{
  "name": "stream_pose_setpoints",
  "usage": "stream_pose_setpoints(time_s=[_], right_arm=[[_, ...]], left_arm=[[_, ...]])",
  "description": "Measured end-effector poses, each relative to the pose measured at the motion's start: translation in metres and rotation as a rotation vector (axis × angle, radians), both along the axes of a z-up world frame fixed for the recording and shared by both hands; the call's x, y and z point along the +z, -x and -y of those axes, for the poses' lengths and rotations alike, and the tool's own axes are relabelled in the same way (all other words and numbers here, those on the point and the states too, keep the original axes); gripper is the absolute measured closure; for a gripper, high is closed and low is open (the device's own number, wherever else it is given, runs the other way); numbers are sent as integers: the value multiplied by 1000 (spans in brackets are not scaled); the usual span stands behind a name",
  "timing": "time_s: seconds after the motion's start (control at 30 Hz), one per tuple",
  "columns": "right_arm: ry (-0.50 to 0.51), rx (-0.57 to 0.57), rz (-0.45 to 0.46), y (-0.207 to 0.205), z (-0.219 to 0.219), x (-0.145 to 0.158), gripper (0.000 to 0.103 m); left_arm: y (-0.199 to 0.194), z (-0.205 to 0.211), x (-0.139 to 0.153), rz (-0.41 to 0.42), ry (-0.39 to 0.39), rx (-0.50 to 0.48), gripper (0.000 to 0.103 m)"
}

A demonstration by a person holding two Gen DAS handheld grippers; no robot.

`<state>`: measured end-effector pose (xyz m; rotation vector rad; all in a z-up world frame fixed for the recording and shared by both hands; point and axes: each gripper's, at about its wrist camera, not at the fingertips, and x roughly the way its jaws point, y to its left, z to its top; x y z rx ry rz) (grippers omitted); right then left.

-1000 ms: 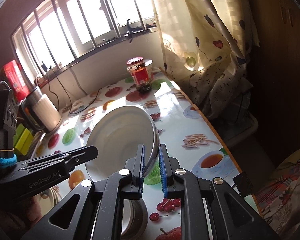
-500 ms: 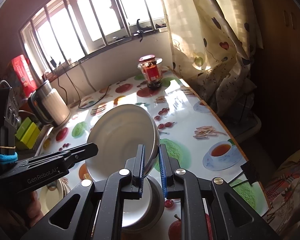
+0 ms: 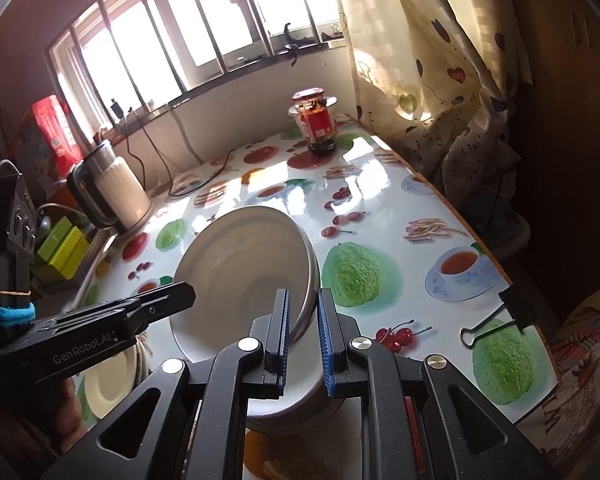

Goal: Organize plates and bowls
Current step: 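Lower the held white bowl onto the stacked bowls with both grippers, then open both grippers and regrip the rim of the whole bowl stack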

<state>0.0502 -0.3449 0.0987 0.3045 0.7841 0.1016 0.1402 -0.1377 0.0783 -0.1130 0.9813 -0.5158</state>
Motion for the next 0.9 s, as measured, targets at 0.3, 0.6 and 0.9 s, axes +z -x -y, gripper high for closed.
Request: stream_pose_setpoints(time_s=[0.3,0.6,0.9], right_arm=[[-3,8,-21,7,-3,-9,89],[-7,15,-38,10,-5,-17,89],[-11,19,-56,11,-7,-25,89]], left_arm=[[7,-5,-9,-20,-2,10,91],[11,-8,-15,-34,-12,18,91],[13,-8,-22,-49,-20,22,91]])
